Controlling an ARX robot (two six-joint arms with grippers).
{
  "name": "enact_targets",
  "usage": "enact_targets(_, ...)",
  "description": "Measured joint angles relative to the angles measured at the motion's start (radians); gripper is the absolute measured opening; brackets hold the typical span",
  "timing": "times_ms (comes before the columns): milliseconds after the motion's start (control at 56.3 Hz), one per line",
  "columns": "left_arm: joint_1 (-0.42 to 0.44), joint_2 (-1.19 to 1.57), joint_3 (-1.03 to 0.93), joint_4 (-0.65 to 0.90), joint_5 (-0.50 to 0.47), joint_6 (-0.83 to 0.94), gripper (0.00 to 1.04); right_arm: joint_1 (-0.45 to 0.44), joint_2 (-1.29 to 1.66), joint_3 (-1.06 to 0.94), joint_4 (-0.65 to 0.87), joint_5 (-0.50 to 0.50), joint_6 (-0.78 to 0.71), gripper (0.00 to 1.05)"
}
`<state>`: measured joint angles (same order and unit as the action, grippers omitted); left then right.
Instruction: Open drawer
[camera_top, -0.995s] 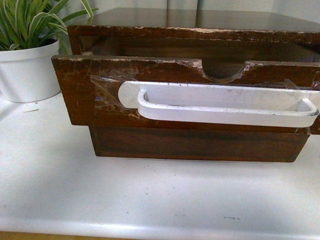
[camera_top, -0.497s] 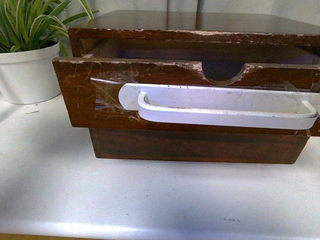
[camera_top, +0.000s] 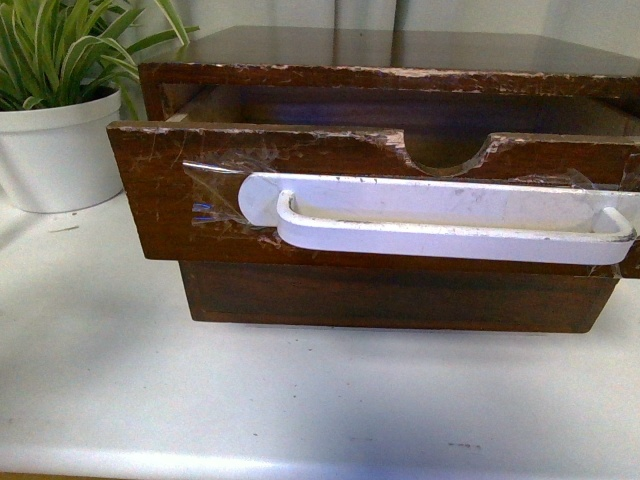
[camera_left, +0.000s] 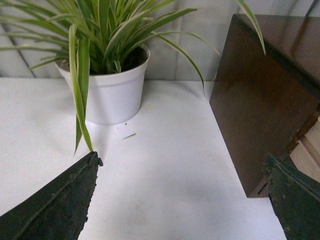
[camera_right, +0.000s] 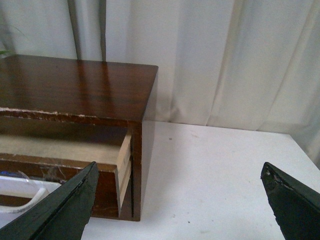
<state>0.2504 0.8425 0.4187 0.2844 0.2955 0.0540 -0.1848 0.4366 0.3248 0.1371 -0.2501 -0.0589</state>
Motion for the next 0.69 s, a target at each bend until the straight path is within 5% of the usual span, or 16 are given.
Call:
enact_targets(320, -0.022, -0.286, -0.196, -0.169, -0.028, -0.025, 0.98, -0.085, -0.233, -0.127, -0.102, -0.002, 0.074, 0.96)
enact_targets(693, -0.047, -0.338, -0.212, -0.179, -0.030, -0.024, 0.98, -0.094, -0.267, -0.143, -0.097, 0.028, 0.117, 0.96)
